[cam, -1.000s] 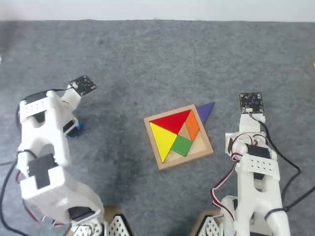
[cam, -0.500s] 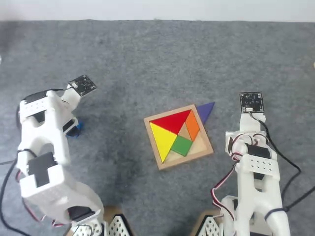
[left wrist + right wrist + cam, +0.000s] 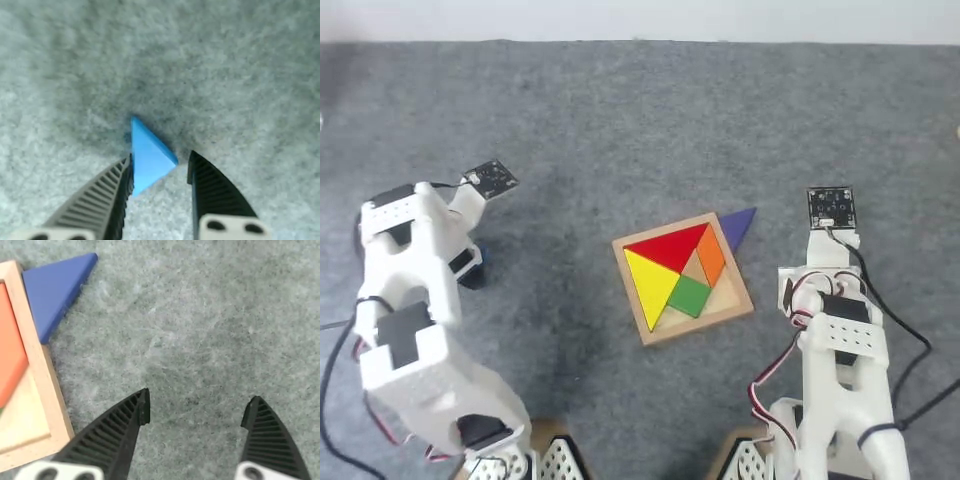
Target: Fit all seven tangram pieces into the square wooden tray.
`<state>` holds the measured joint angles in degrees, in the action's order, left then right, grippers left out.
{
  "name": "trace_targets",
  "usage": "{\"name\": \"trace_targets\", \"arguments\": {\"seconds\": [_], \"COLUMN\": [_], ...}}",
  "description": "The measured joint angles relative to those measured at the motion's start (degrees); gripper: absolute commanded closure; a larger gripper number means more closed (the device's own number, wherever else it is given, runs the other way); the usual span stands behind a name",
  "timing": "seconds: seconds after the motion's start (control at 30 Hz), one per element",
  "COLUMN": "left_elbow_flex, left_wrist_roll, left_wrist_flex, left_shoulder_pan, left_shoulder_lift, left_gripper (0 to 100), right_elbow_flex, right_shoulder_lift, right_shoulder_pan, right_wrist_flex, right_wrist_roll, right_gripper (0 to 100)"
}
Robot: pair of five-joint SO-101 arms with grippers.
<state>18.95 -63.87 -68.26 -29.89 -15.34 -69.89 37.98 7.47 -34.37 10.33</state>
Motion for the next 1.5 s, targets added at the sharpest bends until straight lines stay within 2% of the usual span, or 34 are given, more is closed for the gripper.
{"name": "trace_targets", "arguments": {"seconds": [0.43, 0.6, 0.9, 1.03, 1.37, 1.5], "left_elbow_flex": [0.35, -1.14, -1.23, -1.23, -1.23, -1.23], "left_wrist_roll": [0.09, 2.37, 3.25, 4.4, 2.2, 2.11], "left_wrist_flex": [-0.18, -0.53, -7.65, -6.59, -4.4, -0.88], "left_shoulder_pan": [0.0, 0.26, 2.55, 1.85, 0.0, -0.18], "left_shoulder_lift": [0.0, 0.09, 8.18, 9.49, 5.19, 2.2], "left_gripper": [89, 89, 88, 81, 80, 80], "right_elbow_flex": [0.0, 0.0, 0.0, 0.0, 0.0, 0.0], "right_shoulder_lift": [0.0, 0.0, 0.0, 0.0, 0.0, 0.0], "right_shoulder_pan": [0.0, 0.0, 0.0, 0.0, 0.0, 0.09], "right_wrist_flex": [0.0, 0.0, 0.0, 0.0, 0.0, 0.0], "right_wrist_roll": [0.0, 0.0, 0.0, 0.0, 0.0, 0.0], "right_gripper": [69.2, 69.2, 69.2, 69.2, 69.2, 69.2]}}
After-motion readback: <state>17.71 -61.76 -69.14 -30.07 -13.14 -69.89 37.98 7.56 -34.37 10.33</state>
